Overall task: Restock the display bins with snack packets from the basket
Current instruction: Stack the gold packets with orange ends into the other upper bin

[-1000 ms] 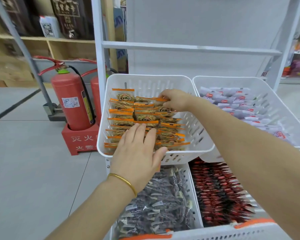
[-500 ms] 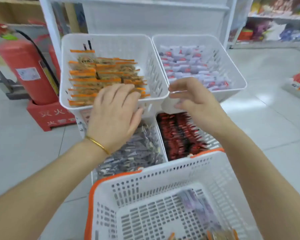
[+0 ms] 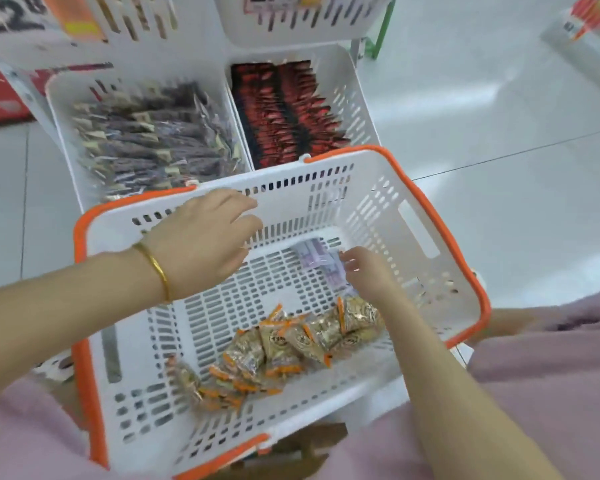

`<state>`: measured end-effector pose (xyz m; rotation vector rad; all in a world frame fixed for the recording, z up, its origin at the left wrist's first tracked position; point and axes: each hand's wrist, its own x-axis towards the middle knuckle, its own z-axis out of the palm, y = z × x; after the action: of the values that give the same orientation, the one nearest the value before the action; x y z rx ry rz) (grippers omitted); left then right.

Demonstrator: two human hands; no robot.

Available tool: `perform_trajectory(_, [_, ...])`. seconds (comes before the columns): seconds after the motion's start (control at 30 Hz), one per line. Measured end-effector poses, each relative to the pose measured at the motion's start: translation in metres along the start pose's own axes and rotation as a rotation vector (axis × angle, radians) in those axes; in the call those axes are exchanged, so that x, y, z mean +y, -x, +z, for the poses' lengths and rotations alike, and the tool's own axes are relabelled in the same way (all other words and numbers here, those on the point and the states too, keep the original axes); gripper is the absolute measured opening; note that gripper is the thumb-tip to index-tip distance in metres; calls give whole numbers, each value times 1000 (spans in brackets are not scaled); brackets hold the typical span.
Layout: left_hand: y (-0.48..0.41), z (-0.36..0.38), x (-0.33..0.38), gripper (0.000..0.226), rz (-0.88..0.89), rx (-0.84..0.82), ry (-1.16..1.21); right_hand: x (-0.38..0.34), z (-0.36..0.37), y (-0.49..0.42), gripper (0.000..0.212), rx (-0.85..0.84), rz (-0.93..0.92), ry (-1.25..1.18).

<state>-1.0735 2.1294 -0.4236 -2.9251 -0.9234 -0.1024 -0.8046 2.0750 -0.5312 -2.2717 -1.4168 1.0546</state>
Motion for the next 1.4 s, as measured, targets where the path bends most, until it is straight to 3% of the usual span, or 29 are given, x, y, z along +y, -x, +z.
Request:
perform_trajectory(0.13, [-1, 4, 5, 37, -30, -34, 46, 10, 23, -31, 63, 19, -64, 241])
perform_trajectory(0.3, [-4, 14, 2, 38, -77, -69, 70, 26, 40, -75, 93, -245, -259, 740])
perform_trajectory(0.4, [-3, 26, -2, 31, -91, -77, 84, 41, 56, -86, 89, -255, -298, 843])
perform_trajectory(0.5, [-5, 32, -4, 40, -125, -105, 102, 46, 68, -91, 76, -167, -337, 849])
perform_trajectory(0.67, [-10, 41, -6, 30, -128, -104, 163, 42, 71, -92, 58, -51, -385, 683])
perform_trajectory(0.8, [-18, 33, -1, 34, -163, -153, 202, 27, 63, -86, 44, -86, -316, 421])
perform_trajectory(0.93, [-26, 22, 4, 47, -273, -356, 292, -23, 16, -60, 32, -350, -67, -209])
perform_trajectory(1.0, [-30, 17, 3, 55, -314, -363, 384, -56, -17, -40, 28, -541, 9, -474])
perform_trajectory(1.13, [-35, 3, 0, 73, -464, -320, 732, -105, -56, -17, 31, -889, -82, -656])
perform_trajectory(1.2, [-37, -5, -3, 59, -515, -258, 908, -116, -64, -11, 31, -917, -115, -656])
perform_trajectory(1.3, [-36, -16, -8, 24, -595, -200, 911, -126, -75, -6, 50, -859, 1, -681])
perform_trajectory(1.4, [-35, -25, -6, 17, -663, -174, 1036, -132, -88, 1, 67, -818, 56, -749])
